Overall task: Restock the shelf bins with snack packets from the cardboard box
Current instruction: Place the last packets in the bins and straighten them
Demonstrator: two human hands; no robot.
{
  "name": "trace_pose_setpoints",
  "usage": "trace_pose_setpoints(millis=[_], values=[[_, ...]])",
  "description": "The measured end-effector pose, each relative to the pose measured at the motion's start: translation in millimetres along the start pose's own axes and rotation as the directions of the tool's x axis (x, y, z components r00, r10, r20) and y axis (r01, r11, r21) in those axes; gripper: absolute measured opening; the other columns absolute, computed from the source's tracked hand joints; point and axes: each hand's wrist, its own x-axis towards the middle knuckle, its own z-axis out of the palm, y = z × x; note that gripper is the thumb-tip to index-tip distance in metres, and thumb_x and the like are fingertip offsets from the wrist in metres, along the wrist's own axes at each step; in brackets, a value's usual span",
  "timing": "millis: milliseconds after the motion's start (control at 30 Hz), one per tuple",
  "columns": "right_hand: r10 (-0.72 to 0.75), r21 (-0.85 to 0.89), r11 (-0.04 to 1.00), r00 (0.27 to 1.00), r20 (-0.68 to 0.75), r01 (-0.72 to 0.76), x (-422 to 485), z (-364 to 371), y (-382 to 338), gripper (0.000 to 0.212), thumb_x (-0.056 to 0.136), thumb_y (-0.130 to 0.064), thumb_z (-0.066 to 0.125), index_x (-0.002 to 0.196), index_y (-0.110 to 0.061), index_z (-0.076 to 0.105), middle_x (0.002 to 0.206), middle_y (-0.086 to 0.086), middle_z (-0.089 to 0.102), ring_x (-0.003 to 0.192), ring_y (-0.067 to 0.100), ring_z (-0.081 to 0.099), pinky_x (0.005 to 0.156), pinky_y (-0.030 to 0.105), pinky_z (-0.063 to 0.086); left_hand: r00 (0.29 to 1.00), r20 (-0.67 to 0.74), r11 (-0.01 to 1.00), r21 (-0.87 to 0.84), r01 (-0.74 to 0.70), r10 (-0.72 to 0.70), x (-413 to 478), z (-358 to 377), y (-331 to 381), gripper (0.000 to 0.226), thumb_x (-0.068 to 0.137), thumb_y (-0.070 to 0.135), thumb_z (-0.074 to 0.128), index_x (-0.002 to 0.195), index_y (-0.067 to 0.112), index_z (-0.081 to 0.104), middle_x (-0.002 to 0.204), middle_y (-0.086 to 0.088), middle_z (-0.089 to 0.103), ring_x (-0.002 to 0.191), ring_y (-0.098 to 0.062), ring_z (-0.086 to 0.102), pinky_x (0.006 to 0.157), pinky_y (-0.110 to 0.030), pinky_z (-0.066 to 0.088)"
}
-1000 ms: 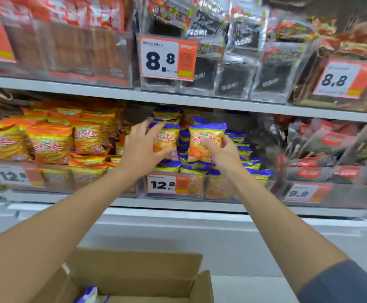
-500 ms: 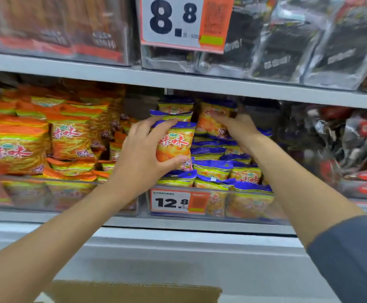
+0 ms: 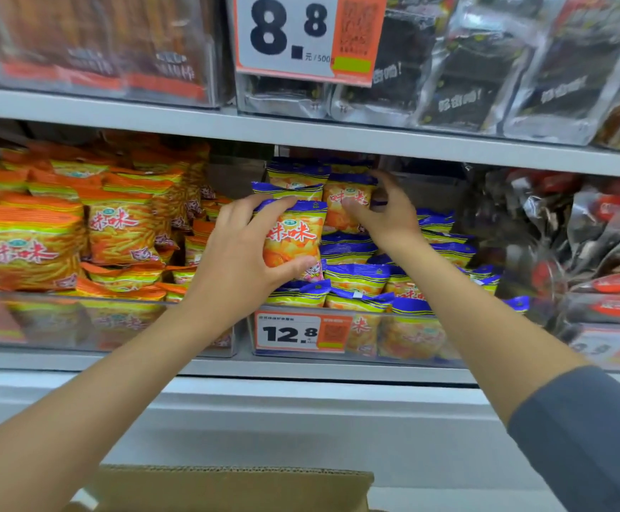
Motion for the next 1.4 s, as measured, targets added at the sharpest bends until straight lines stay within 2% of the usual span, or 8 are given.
trace_pose_setpoints(millis=[100,233,433,600,900,1100,1300,1400], values=[[0.035,0.057,0.998,0.999,-0.028,-0.033,-1,-3,1,0.071,0.082,-0.026,0.078,0.143,-0.026,0.042,0.123,-0.003,0.057,0.096,0.01,0.058,0.072,0.015,0.049,1.0,-0.004,1.0,-0.002,-0.001,0.001,0,0,-1,0.077,0.078,0.059,0.065,0.145,0.033,0.038,0.147,0.001,0.036,0.135,-0.016,0.026,0.108,-0.035,0.031],[0.002,0.023,1.0,1.0,0.012,-0.002,-2,3,4,0.074,0.083,-0.025,0.077,0.146,-0.028,0.036,0.13,0.002,0.057,0.104,0.016,0.061,0.087,0.033,0.056,1.0,-0.009,1.0,0.004,-0.01,0.01,0,1,-1,0.076,0.079,0.06,0.065,0.145,0.035,0.038,0.147,0.002,0.036,0.135,-0.016,0.026,0.107,-0.036,0.031],[0.02,0.023,0.999,0.998,0.063,-0.021,-3,-1,8,0.089,0.086,-0.031,0.073,0.154,-0.037,0.016,0.144,0.001,0.049,0.125,0.019,0.053,0.101,0.036,0.049,1.0,-0.001,0.998,-0.057,0.008,-0.008,0,0,0,0.062,0.084,0.045,0.047,0.145,0.035,0.039,0.148,0.002,0.035,0.136,-0.012,0.024,0.105,-0.028,0.026],[-0.018,-0.114,0.993,0.998,0.052,0.024,-18,-12,-2,0.095,0.084,-0.041,0.072,0.154,-0.039,0.008,0.151,-0.002,0.039,0.138,0.02,0.037,0.108,0.033,0.038,0.999,-0.03,0.991,-0.133,-0.032,0.029,-1,-3,1,0.064,0.088,0.03,0.063,0.146,0.038,0.036,0.156,0.005,0.024,0.141,-0.013,0.024,0.106,-0.028,0.031],[-0.029,-0.243,0.969,0.998,0.053,0.041,-102,-29,-44,0.073,0.087,-0.028,0.071,0.149,-0.023,0.033,0.143,0.006,0.044,0.133,0.021,0.039,0.106,0.032,0.034,0.99,0.105,0.98,-0.166,0.108,-0.091,-26,-34,14,0.084,0.082,0.037,0.075,0.151,0.026,0.028,0.16,-0.001,0.017,0.145,-0.02,0.022,0.11,-0.033,0.029],[-0.046,-0.174,0.983,0.997,0.063,0.056,-185,-10,-70,0.035,0.083,-0.014,0.067,0.118,-0.016,0.061,0.101,0.004,0.063,0.09,0.022,0.06,0.085,0.04,0.051,0.965,0.027,0.948,-0.185,0.26,-0.259,-80,-52,26,0.03,0.085,0.028,0.07,0.109,0.018,0.054,0.108,-0.002,0.055,0.099,-0.02,0.052,0.081,-0.037,0.047],[0.058,-0.135,0.991,0.932,0.357,-0.01,-299,53,-20,0.016,0.083,-0.005,0.062,0.093,-0.014,0.069,0.08,-0.001,0.063,0.07,0.013,0.056,0.067,0.023,0.044,0.767,0.458,0.788,-0.201,0.581,-0.449,-205,-13,-25,0.015,0.084,0.017,0.07,0.094,0.017,0.058,0.089,-0.002,0.058,0.081,-0.016,0.054,0.075,-0.028,0.044],[0.285,-0.262,0.954,0.712,0.642,-0.146,-356,90,31,0.015,0.088,-0.006,0.062,0.096,-0.013,0.072,0.078,-0.007,0.062,0.069,0.006,0.055,0.068,0.019,0.041,0.588,0.608,0.694,-0.082,0.715,-0.533,-271,8,-62,0.015,0.087,0.015,0.069,0.1,0.01,0.061,0.089,-0.004,0.06,0.079,-0.014,0.058,0.073,-0.026,0.047]])
